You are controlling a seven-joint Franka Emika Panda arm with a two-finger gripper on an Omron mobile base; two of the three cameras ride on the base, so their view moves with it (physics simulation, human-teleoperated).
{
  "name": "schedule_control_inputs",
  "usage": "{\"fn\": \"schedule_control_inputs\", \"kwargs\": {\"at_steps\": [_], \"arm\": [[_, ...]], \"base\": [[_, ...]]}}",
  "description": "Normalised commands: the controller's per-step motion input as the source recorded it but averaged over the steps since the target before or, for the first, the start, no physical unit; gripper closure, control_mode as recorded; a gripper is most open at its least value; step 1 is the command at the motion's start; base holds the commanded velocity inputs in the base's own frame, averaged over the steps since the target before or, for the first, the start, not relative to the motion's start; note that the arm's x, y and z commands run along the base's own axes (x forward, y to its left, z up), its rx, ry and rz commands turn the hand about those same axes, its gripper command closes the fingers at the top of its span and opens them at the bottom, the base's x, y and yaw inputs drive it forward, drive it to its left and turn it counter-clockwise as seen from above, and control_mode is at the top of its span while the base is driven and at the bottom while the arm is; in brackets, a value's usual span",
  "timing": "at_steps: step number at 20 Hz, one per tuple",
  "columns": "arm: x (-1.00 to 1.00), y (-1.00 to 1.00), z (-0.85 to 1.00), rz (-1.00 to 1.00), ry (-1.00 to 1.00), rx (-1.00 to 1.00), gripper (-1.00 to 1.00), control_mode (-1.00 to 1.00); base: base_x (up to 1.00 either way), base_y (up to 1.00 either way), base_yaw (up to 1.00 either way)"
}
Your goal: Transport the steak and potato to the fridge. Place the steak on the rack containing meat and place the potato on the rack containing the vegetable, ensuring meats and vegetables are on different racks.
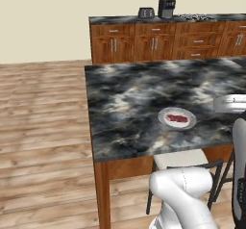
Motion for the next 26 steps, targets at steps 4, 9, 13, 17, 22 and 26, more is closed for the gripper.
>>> {"fn": "schedule_control_inputs", "kwargs": {"at_steps": [4, 9, 13, 17, 22, 26], "arm": [[0.75, -0.31, -0.17, 0.06, 0.13, 0.02, -1.00, -1.00], [1.00, -0.49, -0.48, 0.16, 0.28, 0.00, -1.00, -1.00], [1.00, -0.29, -0.74, 0.16, 0.38, -0.03, -1.00, -1.00], [1.00, -0.19, -0.79, 0.21, 0.30, -0.07, -1.00, -1.00], [0.76, -0.26, -0.64, 0.27, 0.11, -0.03, -1.00, -1.00], [0.65, -0.14, -0.49, 0.31, 0.00, 0.00, -1.00, -1.00]], "base": [[0.25, -0.09, 0.00], [0.00, 0.00, 0.00], [0.00, 0.00, 0.00], [0.00, 0.00, 0.00], [0.00, 0.00, 0.00], [0.00, 0.00, 0.00]]}}
